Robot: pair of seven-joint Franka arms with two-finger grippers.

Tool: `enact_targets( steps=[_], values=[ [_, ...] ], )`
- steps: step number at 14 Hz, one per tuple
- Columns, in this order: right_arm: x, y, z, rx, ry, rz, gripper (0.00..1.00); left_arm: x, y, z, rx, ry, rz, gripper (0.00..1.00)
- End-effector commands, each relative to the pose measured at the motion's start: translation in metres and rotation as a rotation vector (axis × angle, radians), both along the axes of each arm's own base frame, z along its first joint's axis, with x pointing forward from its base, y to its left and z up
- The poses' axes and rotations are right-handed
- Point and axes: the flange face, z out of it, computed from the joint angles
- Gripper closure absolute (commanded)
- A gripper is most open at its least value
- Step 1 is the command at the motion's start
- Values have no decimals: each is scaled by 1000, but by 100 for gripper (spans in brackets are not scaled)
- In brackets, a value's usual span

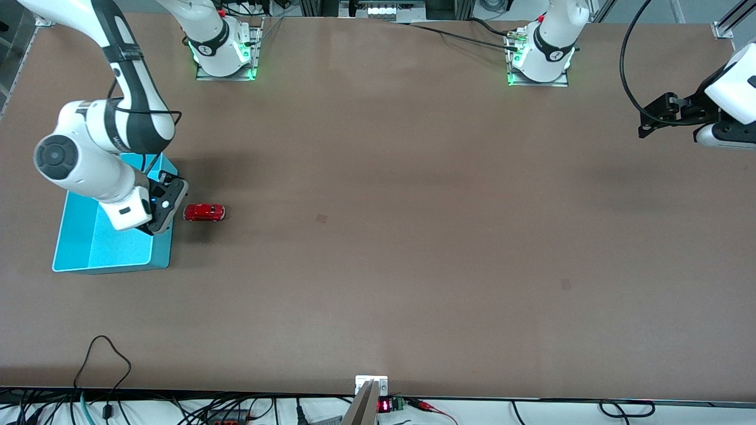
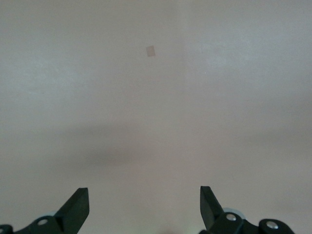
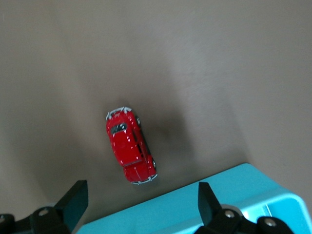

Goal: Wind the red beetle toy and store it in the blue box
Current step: 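Lower the right gripper over the red car and grasp it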

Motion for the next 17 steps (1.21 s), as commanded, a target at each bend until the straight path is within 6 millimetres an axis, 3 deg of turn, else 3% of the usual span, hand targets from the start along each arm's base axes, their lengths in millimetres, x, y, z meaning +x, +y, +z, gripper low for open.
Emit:
enact_targets(
  steps=[1,6,17],
  values=[
    [-11,2,-22,-10,31,110,0,-7,-1,5,-10,1,-1,0],
    [-13,10,-56,13,24,326,0,-7,-3,5,-8,-1,-3,0],
    [-35,19,-106,26,3,353,0,-7,-5,-3,-2,36,-10,0]
  ],
)
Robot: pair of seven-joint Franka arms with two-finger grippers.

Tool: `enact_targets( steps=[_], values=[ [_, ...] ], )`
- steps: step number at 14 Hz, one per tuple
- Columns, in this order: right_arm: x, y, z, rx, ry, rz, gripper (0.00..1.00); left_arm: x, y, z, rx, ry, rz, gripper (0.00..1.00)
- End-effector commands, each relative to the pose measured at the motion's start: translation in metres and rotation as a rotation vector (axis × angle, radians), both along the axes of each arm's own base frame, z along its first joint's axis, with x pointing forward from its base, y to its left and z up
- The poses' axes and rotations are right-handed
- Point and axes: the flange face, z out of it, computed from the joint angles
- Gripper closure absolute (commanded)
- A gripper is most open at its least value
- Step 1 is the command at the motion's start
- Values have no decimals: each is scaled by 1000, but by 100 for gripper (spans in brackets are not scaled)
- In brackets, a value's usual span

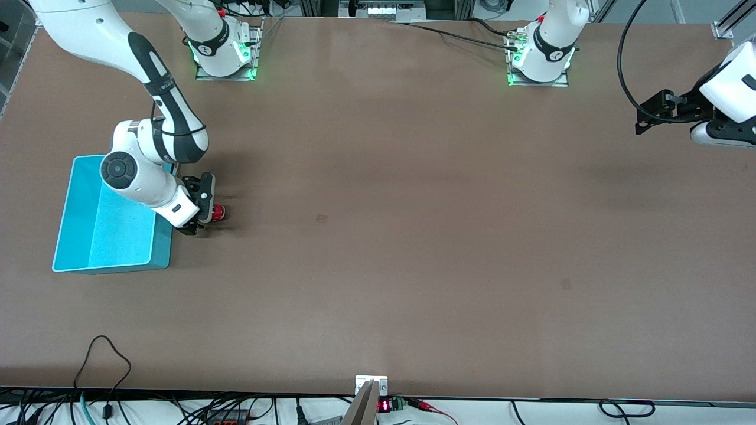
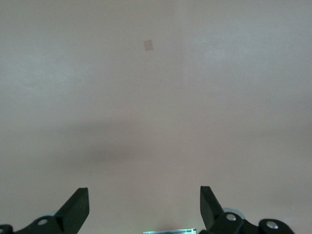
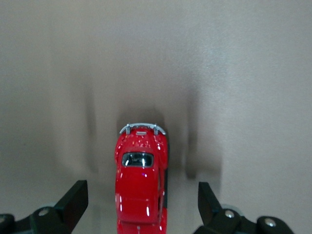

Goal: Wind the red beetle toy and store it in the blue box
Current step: 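Lift the car with the right gripper and carry it over the box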

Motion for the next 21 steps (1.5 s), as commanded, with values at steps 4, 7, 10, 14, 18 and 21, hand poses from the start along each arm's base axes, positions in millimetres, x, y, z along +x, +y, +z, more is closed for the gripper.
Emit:
enact_targets(
  steps=[4,7,10,14,18,21],
  values=[
    [-8,2,-9,-3,-2,24,16,0,-11,-6,-2,15,-27,0],
    [-6,4,-4,-4,-14,13,59,1,-14,4,-3,-15,-29,0],
    [-3,4,3,1,-31,3,71,6,-17,-5,-1,-15,-32,0],
    [11,15,54,19,-131,-137,73,9,-16,-1,-4,-39,-30,0],
    [19,25,120,51,-241,-504,73,7,-14,-1,-3,-27,-26,0],
    [24,2,144,80,-280,-846,73,2,-14,0,-2,1,-26,0]
  ],
)
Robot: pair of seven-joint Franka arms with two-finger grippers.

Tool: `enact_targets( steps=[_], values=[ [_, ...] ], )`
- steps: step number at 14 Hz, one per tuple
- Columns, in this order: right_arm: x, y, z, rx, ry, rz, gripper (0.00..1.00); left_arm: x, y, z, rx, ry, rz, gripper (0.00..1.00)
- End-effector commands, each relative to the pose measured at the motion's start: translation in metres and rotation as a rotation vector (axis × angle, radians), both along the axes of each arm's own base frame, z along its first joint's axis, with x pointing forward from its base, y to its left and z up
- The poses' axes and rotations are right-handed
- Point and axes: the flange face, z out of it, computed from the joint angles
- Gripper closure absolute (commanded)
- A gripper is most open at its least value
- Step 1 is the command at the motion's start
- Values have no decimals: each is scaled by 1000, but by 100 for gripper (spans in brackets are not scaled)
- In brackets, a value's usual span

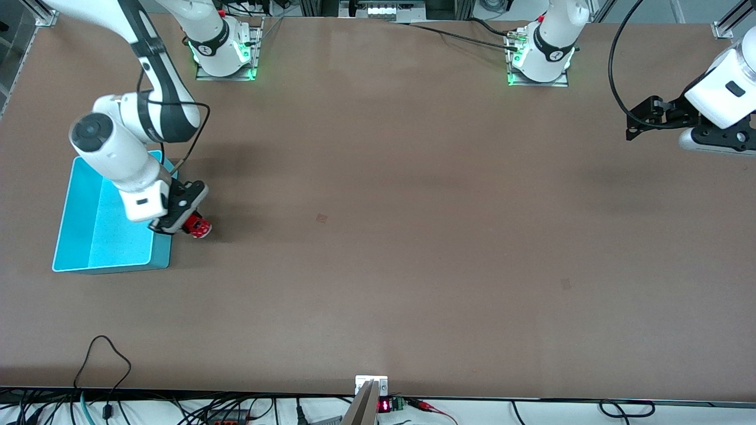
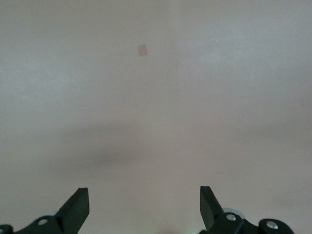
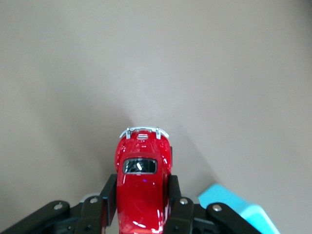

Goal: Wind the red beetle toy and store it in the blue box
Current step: 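Lift the car with the right gripper and carry it over the box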

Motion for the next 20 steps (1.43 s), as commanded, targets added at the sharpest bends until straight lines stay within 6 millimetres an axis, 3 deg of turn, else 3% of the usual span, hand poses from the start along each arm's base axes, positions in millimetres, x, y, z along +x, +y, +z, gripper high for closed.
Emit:
enact_targets(
  steps=[1,3,5,7,11,14,16,20],
  values=[
    [1,-35,15,48,-17,-266,73,-4,-2,6,-2,7,-3,0],
    [5,-67,15,64,-19,-382,77,-4,-4,4,-1,14,-21,0],
    [-2,-101,9,117,40,-641,80,-3,0,1,1,20,-17,0],
    [-3,-114,10,166,59,-831,83,5,2,-7,14,22,-13,0],
    [-13,-184,-2,166,70,-964,84,8,6,-5,20,8,-4,0],
    [-23,-217,-38,150,127,-974,83,10,5,8,17,-39,-10,0],
    [-28,-228,-60,145,161,-992,83,9,4,8,15,-30,-10,0],
    [-32,-228,-98,126,217,-977,83,6,4,11,16,-27,-13,0]
  ],
)
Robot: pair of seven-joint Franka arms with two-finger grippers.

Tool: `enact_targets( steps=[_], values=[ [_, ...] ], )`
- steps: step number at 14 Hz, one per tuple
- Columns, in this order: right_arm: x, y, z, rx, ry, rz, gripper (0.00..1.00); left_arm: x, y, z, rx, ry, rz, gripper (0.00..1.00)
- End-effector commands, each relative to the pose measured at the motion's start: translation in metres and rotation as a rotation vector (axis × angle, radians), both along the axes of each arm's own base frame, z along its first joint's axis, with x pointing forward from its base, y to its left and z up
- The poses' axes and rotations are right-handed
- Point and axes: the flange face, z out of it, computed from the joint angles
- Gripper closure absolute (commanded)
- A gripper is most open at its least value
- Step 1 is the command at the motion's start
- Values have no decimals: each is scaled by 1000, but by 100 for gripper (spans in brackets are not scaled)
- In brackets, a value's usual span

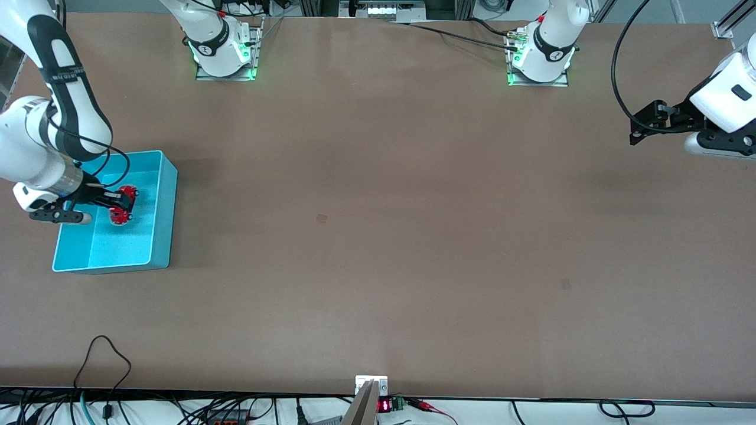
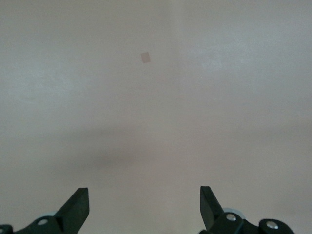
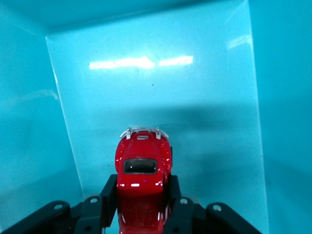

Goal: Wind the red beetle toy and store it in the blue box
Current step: 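Lift the car with the right gripper and carry it over the box, then lower the car into the cyan box and open the right gripper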

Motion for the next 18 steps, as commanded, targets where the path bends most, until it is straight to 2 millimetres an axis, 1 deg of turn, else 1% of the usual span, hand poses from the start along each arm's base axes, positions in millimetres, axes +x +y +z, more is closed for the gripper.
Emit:
enact_targets(
  steps=[1,2,5,6,7,8,9,10,11,12,13,14,15,16,17,18],
  values=[
    [5,-2,-16,3,-3,33,81,-4,0,9,12,-3,-18,0],
    [7,-2,-23,-4,-22,35,76,-4,-2,10,13,-4,-19,0],
    [7,-3,-46,-7,-36,46,76,-3,-4,7,12,-1,-23,0],
    [6,-7,-54,-9,-44,63,75,-2,-4,6,12,-1,-23,0],
    [4,-11,-55,-6,-44,57,56,-2,-4,6,12,-1,-23,0],
    [4,-12,-53,-5,-46,53,16,-2,-4,6,12,-1,-23,0],
    [5,-16,-45,-7,-56,42,0,-3,-3,6,12,2,-19,0],
    [8,-15,-35,-10,-68,41,0,-3,0,5,9,6,-13,0],
    [12,-10,-21,-14,-83,46,0,-3,0,5,9,5,-13,0],
    [18,-4,-2,-17,-93,58,0,-3,0,5,9,5,-12,0],
    [29,6,22,-21,-106,79,0,-3,0,5,9,5,-10,0],
    [45,18,50,-18,-105,105,0,-4,2,4,10,13,-13,0],
    [60,22,85,-11,-90,121,0,-12,1,6,12,58,-10,0],
    [70,29,118,-1,-67,137,0,-16,1,6,13,78,-2,0],
    [77,41,146,6,-48,140,0,-16,2,6,13,77,0,0],
    [83,62,174,9,-41,112,0,-16,2,6,13,77,0,0]
  ],
)
